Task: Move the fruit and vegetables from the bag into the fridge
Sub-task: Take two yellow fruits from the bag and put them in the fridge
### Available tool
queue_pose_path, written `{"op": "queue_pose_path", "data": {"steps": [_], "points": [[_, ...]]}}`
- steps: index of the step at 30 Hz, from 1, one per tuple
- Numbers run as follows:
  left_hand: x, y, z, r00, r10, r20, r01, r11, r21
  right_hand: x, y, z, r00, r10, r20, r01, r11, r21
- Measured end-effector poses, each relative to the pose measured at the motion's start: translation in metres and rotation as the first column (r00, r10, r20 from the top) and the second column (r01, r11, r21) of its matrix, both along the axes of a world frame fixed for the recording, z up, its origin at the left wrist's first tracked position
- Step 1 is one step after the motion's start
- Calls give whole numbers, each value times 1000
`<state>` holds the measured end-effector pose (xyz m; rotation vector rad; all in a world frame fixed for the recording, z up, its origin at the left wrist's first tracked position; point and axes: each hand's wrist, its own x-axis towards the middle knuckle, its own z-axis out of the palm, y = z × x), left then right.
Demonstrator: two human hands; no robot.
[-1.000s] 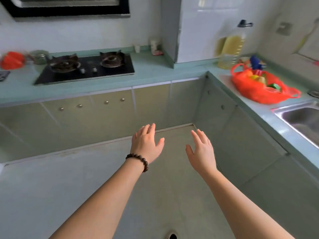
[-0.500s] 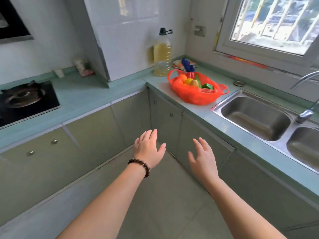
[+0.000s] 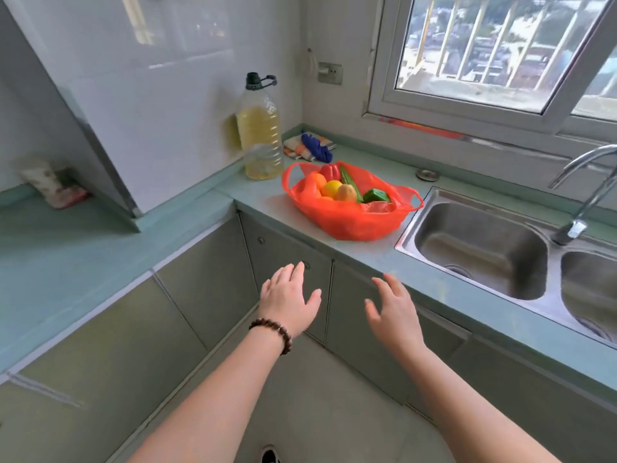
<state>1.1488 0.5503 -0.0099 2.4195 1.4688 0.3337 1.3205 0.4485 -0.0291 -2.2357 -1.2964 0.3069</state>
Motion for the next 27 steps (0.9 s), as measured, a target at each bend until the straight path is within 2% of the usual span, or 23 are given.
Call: {"op": "queue_pose_path", "data": {"steps": [6, 13, 22, 27], "points": [[7, 108, 4, 994, -105, 19, 106, 994, -9, -6, 97, 11, 994, -107, -18, 107, 994, 1], [32, 187, -9, 977, -211, 40, 213, 976, -51, 6, 165, 5, 984, -180, -15, 180, 984, 3], [90, 270, -30, 955, -288, 67, 293, 953, -76, 67, 249, -4, 967, -254, -34, 255, 966, 39], [134, 328, -34, 954, -297, 41, 298, 954, -38, 109, 304, -9, 965, -254, -73, 257, 966, 39]]}}
